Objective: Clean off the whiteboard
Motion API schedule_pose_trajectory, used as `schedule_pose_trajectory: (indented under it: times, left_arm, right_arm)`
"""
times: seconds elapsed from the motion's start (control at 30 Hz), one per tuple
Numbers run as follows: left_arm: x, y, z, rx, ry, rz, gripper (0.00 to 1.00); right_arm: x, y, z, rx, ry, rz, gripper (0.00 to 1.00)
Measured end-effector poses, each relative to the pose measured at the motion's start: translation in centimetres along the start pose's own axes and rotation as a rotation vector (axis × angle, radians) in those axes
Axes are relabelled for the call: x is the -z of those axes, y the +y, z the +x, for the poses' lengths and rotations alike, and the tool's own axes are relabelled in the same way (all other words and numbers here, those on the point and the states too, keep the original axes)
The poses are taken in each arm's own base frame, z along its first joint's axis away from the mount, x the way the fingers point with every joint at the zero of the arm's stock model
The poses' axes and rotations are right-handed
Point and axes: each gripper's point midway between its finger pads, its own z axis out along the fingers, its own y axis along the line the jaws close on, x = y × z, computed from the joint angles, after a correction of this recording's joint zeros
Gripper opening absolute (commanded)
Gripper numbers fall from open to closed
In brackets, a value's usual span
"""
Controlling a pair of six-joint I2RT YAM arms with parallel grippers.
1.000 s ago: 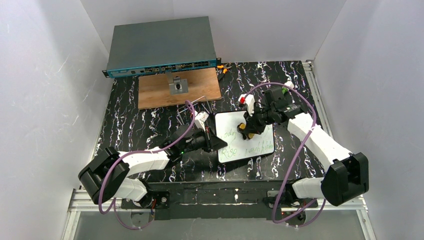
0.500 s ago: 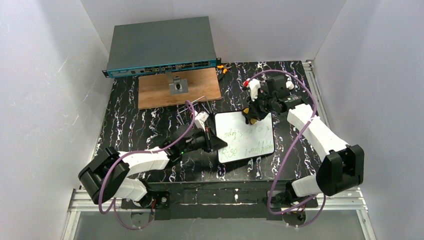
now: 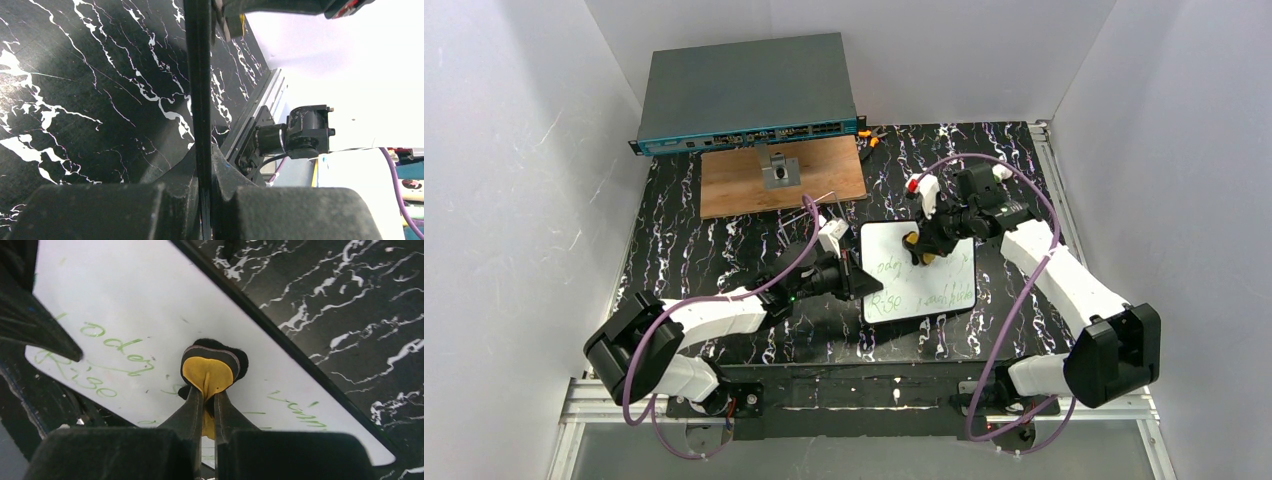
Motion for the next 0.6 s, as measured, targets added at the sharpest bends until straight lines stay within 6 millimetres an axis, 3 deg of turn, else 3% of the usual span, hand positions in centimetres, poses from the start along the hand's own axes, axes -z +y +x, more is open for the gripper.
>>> schedule_pose_trajectory:
  times: [0.3,0.6]
  left_arm:
    - [-0.1,0.0,0.0,-0.005,0.007,-0.001,0.00]
    - [-0.1,-0.2,0.1,-0.023,0.015,0.009,0.00]
  right_arm:
    - [1.3,-3.6,0.8,-0.040,-0.002,0.147,0.01]
    - [1.5,-1.4,1.6,-0.031,-0.027,0.039,0.01]
